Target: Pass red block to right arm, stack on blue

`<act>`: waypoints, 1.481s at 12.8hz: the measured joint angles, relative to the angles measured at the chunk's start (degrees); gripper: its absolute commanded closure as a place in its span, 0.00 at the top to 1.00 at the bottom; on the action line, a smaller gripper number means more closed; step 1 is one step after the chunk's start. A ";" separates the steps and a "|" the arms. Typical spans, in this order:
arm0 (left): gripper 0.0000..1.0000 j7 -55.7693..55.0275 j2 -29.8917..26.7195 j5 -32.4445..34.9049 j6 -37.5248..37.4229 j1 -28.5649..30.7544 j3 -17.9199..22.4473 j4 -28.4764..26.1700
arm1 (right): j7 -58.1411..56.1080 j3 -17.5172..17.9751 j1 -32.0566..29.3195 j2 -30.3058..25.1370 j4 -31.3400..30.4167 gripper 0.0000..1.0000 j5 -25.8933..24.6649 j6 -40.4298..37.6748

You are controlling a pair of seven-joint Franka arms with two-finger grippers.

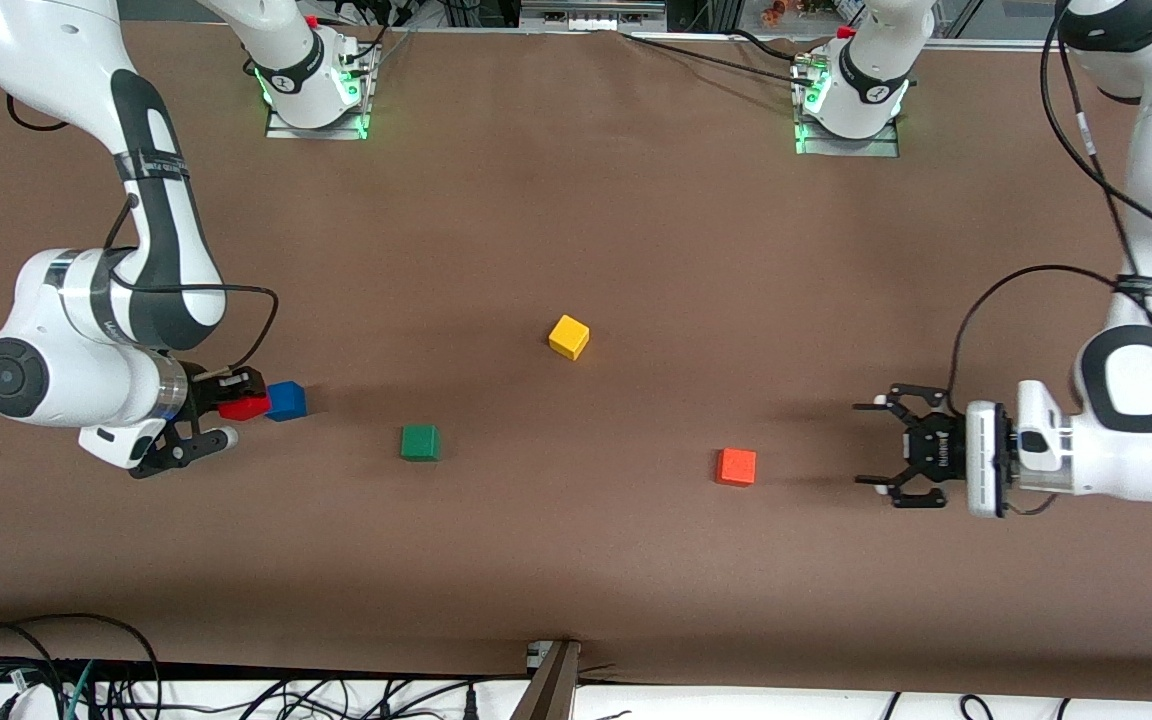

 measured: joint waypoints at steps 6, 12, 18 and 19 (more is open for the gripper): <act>1.00 -17.99 -10.47 28.74 -4.79 0.64 0.46 2.43 | 1.79 0.01 1.02 -0.02 -6.41 0.04 -0.69 10.86; 1.00 -19.08 -19.71 36.60 -5.75 -0.14 0.76 2.57 | 5.29 0.01 1.35 -0.62 -10.28 0.04 -0.69 12.52; 1.00 -19.67 -26.03 36.65 -9.27 -0.50 1.09 2.55 | 8.98 0.01 2.24 -1.58 -11.88 0.04 -0.70 12.57; 1.00 -19.74 -26.34 36.65 -9.24 -0.59 1.02 2.65 | 9.14 0.01 2.38 -1.59 -11.92 0.04 -0.76 12.57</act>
